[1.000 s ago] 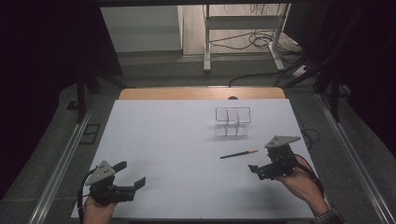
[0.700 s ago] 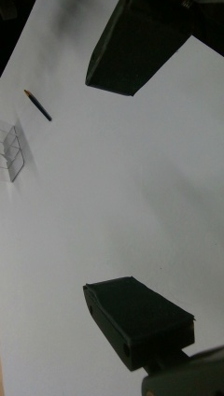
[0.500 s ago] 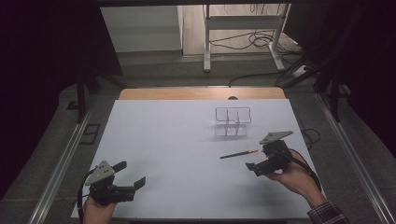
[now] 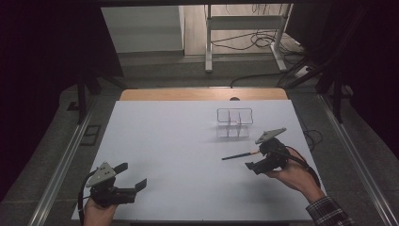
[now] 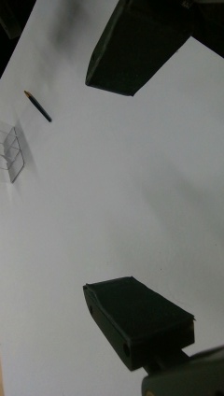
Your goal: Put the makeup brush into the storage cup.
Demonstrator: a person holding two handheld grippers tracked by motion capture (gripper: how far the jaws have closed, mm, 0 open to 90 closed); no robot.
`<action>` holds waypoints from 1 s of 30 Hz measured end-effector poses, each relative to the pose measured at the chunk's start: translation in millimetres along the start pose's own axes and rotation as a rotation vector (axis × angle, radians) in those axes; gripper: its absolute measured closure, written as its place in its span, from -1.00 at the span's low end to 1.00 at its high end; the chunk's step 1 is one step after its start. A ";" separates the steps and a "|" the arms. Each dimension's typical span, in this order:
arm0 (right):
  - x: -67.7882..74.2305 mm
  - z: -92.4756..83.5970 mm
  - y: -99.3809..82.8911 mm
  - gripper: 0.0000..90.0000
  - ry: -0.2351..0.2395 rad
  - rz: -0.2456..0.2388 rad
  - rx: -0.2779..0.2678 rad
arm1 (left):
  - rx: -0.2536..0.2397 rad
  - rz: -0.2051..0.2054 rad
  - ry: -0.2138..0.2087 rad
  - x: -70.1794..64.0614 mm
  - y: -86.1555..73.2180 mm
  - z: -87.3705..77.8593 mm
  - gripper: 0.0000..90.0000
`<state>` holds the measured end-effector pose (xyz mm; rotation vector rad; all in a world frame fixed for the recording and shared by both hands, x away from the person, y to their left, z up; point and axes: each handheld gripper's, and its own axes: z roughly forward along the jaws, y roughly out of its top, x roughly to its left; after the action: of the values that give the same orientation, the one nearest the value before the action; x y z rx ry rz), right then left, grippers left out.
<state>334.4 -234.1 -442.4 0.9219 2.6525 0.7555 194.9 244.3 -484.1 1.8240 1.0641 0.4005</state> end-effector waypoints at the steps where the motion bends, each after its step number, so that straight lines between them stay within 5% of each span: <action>1: -0.3 0.1 0.7 -0.63 -0.001 -0.005 0.003 | 0.000 0.000 0.000 0.0 0.0 0.0 -0.90; 30: -0.2 11.6 26.5 -0.30 0.009 -0.138 0.146 | 0.004 0.005 -0.002 -0.4 0.0 0.5 -0.89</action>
<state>352.4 -211.9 -437.8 0.7608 2.7751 0.5417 195.0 243.7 -484.3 1.8305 1.0595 0.3998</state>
